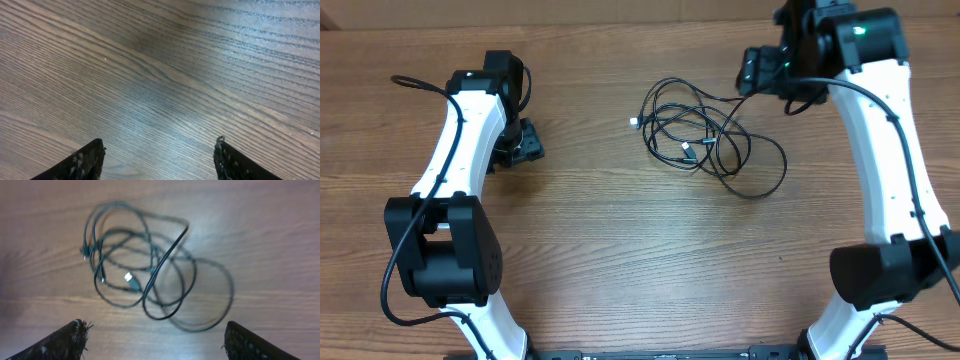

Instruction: Untangle cables

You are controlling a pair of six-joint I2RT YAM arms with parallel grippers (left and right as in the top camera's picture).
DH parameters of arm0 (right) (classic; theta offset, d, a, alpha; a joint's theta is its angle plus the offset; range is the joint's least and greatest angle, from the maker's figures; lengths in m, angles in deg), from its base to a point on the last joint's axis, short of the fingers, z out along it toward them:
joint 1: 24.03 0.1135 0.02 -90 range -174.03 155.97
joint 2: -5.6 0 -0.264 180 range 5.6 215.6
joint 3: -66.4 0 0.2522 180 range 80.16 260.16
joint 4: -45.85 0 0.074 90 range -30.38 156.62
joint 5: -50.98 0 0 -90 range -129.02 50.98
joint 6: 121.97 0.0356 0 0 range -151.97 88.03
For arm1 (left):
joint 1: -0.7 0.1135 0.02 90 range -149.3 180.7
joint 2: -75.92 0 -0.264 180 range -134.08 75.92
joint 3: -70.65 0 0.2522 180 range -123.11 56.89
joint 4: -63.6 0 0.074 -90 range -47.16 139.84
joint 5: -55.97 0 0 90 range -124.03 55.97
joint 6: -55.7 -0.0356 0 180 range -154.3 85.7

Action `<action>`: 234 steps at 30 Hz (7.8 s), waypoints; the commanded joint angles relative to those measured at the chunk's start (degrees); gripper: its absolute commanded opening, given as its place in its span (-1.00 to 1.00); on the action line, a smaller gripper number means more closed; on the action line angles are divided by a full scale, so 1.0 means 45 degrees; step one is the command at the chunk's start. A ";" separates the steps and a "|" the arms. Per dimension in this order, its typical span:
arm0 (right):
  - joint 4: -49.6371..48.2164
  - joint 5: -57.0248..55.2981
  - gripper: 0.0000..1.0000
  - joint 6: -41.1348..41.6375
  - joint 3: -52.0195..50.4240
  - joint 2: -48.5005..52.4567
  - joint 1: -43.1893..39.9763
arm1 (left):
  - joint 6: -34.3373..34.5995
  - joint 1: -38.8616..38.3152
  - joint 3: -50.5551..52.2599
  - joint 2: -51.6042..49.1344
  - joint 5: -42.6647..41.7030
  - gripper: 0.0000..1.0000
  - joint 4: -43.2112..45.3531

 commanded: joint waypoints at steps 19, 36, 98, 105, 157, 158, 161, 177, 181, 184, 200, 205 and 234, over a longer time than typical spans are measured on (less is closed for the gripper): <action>-0.7451 0.0787 0.63 0.1739 -0.7868 0.0325 0.0699 | 0.0262 -0.0063 -0.0141 0.0262 -0.0432 0.39 0.0126; -0.8150 0.5382 -0.92 0.0544 -0.7611 -0.0180 0.1248 | 0.0257 -0.0063 -0.0141 0.0262 -0.0432 0.39 0.0126; -0.6067 -0.3555 -0.93 0.1681 0.5251 -0.2773 -0.6781 | 0.0262 -0.0121 -0.0141 0.0262 -0.0432 0.39 0.0165; -0.3016 -0.4333 -0.93 0.1647 0.5178 -0.1311 -0.6781 | 0.0262 -0.0121 -0.0141 0.0262 -0.0427 0.38 0.0019; 0.1851 -0.2113 0.82 0.2016 0.5139 0.4954 -1.0482 | 0.0262 -0.0121 -0.0141 0.0262 -0.0427 0.38 -0.0170; 0.1860 -0.2040 0.88 0.2011 0.5139 0.4954 -1.0482 | 0.0262 -0.0121 -0.0141 0.0262 -0.0427 0.38 -0.0170; 0.1860 -0.1321 0.91 0.1501 0.5144 0.4949 -1.0482 | 0.0262 -0.0121 -0.0141 0.0262 -0.0427 0.38 -0.0170; 0.2336 0.6572 0.96 -0.3599 0.5149 0.4415 -0.9884 | 0.0262 -0.0121 -0.0141 0.0262 -0.0432 0.38 -0.0170; 0.2783 0.6149 0.96 -0.4104 0.5144 0.4410 -0.9015 | 0.0262 -0.0121 -0.0141 0.0262 -0.0427 0.39 -0.0170; 0.2958 0.4964 0.96 -0.3973 0.5144 0.4415 -0.8140 | 0.0257 -0.0121 -0.0141 0.0262 -0.0427 0.38 -0.0180; 0.3016 0.0971 1.00 -0.1282 0.1826 0.1617 -0.4240 | 0.0165 -0.0121 -0.0141 0.0262 -0.0432 0.40 -0.0214; 0.2871 0.0996 1.00 -0.1311 -0.1729 0.0165 -0.3342 | 0.0165 -0.0121 -0.0141 0.0262 -0.0432 0.40 -0.0214; -0.8976 -0.0102 1.00 0.8393 -0.9938 0.0155 0.1093 | -0.0087 -0.0121 -0.0141 0.0262 -0.1103 0.41 -0.0083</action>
